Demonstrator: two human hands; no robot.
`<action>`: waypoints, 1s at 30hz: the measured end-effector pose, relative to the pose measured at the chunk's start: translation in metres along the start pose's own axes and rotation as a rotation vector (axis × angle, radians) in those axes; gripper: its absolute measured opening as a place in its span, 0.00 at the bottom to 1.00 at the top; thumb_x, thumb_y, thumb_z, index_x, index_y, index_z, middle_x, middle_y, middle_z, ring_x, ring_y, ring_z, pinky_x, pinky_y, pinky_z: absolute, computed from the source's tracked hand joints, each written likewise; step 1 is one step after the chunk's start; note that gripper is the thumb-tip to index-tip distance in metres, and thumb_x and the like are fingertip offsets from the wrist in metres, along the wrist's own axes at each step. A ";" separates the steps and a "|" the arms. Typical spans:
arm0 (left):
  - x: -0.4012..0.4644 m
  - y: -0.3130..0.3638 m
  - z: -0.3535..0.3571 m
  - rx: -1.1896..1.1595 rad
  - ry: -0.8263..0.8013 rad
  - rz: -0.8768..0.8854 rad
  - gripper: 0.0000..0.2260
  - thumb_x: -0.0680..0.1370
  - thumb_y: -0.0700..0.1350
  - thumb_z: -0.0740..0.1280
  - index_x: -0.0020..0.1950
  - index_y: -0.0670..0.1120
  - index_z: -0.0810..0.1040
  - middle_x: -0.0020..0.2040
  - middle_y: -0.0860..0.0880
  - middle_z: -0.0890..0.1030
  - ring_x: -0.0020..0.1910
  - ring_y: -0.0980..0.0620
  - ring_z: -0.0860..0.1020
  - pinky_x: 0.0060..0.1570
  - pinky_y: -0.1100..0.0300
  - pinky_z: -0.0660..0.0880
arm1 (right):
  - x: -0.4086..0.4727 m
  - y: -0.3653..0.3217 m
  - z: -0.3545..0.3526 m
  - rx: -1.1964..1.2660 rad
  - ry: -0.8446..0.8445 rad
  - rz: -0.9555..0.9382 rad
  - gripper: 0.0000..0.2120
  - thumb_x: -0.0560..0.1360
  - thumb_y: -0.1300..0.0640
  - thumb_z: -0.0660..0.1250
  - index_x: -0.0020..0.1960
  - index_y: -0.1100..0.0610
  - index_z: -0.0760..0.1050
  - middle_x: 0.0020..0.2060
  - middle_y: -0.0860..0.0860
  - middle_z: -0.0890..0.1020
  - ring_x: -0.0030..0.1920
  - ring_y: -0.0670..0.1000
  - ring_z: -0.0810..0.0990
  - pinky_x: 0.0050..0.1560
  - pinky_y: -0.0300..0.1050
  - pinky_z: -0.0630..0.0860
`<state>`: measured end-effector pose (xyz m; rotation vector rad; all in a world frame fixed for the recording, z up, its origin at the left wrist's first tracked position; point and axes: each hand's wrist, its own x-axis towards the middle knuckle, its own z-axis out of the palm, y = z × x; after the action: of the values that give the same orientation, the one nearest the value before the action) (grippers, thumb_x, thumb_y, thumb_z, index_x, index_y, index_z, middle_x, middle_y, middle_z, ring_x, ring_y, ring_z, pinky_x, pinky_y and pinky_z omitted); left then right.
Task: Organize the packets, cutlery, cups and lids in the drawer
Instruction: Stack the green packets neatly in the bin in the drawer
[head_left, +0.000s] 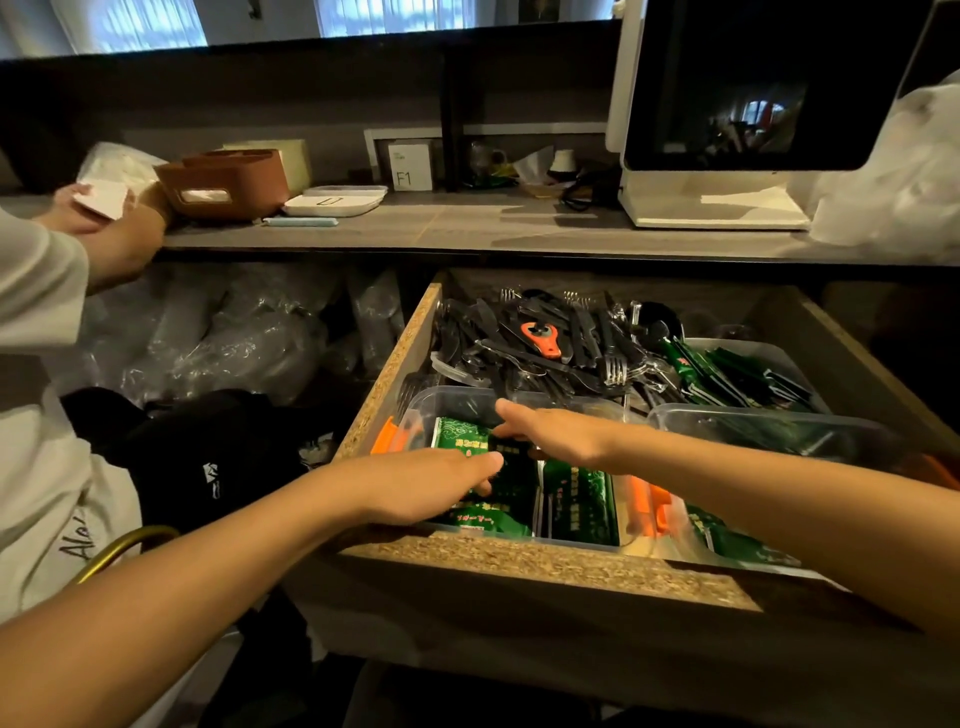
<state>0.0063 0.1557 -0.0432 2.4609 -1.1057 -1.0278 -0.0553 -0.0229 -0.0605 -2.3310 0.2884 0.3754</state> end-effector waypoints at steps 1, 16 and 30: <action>0.000 0.002 0.001 0.013 -0.017 -0.009 0.28 0.83 0.64 0.46 0.73 0.51 0.72 0.76 0.52 0.69 0.73 0.54 0.68 0.65 0.60 0.61 | -0.001 0.000 0.001 -0.011 -0.012 0.013 0.31 0.83 0.39 0.41 0.75 0.55 0.65 0.76 0.50 0.64 0.75 0.49 0.62 0.75 0.45 0.54; 0.010 0.024 0.003 -0.241 0.386 0.117 0.25 0.85 0.57 0.50 0.55 0.48 0.84 0.58 0.48 0.83 0.53 0.52 0.80 0.61 0.49 0.77 | -0.052 0.022 -0.034 0.256 0.147 0.027 0.29 0.83 0.42 0.47 0.57 0.63 0.78 0.55 0.56 0.82 0.52 0.50 0.81 0.53 0.37 0.78; 0.049 0.018 0.016 -0.427 0.158 -0.046 0.31 0.83 0.66 0.48 0.78 0.48 0.66 0.79 0.47 0.65 0.76 0.50 0.65 0.77 0.48 0.60 | -0.016 0.002 -0.003 0.458 0.114 0.432 0.32 0.83 0.38 0.45 0.80 0.54 0.47 0.79 0.57 0.48 0.78 0.61 0.48 0.75 0.62 0.49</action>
<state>0.0082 0.1084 -0.0707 2.1843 -0.6978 -0.9463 -0.0700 -0.0254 -0.0544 -1.8308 0.8476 0.3395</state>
